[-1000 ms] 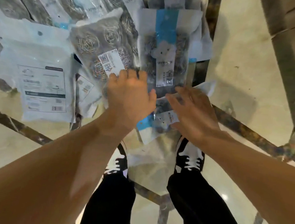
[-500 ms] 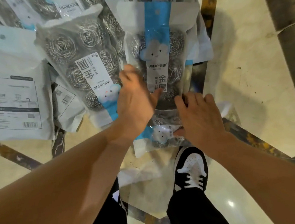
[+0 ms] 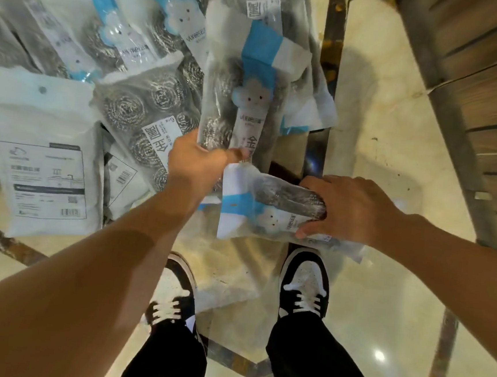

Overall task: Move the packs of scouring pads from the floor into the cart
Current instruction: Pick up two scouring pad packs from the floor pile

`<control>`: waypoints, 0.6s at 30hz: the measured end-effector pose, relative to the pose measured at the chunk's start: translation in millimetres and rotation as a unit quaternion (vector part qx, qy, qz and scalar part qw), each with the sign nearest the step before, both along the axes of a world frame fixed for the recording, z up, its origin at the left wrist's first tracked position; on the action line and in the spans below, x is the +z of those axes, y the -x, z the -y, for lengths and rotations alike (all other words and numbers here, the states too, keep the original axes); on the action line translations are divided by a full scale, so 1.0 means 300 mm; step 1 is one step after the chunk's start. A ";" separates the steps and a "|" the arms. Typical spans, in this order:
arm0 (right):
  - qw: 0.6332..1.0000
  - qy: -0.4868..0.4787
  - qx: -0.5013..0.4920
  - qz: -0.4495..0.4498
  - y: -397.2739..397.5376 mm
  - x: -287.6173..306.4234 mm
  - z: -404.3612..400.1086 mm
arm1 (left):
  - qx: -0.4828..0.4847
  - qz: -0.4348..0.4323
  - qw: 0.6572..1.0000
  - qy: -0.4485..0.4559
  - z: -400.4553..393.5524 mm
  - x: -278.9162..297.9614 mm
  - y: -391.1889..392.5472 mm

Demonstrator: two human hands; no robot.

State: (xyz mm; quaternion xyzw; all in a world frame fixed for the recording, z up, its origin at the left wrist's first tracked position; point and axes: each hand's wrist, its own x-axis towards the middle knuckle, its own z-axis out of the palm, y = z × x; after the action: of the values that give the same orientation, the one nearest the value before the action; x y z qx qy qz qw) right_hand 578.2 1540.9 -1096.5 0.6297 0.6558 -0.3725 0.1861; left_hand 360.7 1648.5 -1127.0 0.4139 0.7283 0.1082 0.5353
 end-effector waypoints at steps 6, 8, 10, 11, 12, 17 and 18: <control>0.964 -0.061 -0.250 -0.065 -0.037 0.235 -0.062 | 0.090 0.032 0.994 -0.055 -0.107 0.259 0.106; 0.934 -0.064 -0.338 -0.100 -0.014 0.333 -0.101 | 0.100 0.033 0.990 -0.090 -0.149 0.373 0.146; 0.910 -0.064 -0.387 -0.137 0.023 0.451 -0.139 | 0.121 0.041 0.986 -0.107 -0.192 0.511 0.184; 0.898 -0.064 -0.405 -0.158 0.047 0.520 -0.156 | 0.133 0.048 0.984 -0.110 -0.215 0.588 0.204; 0.886 -0.067 -0.422 -0.182 0.072 0.594 -0.174 | 0.149 0.056 0.981 -0.112 -0.239 0.665 0.224; 0.814 -0.118 -0.498 -0.273 0.149 1.006 -0.253 | 0.212 0.083 0.965 -0.130 -0.338 1.114 0.345; 0.805 -0.129 -0.502 -0.288 0.159 1.102 -0.274 | 0.209 0.090 0.965 -0.134 -0.346 1.217 0.369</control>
State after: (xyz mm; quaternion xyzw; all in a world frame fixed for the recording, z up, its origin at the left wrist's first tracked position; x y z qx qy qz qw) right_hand 530.5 1622.9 -765.9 0.7526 0.3138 -0.4907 -0.3071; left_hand 249.9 1752.3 -762.0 0.3091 0.7260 0.3509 0.5042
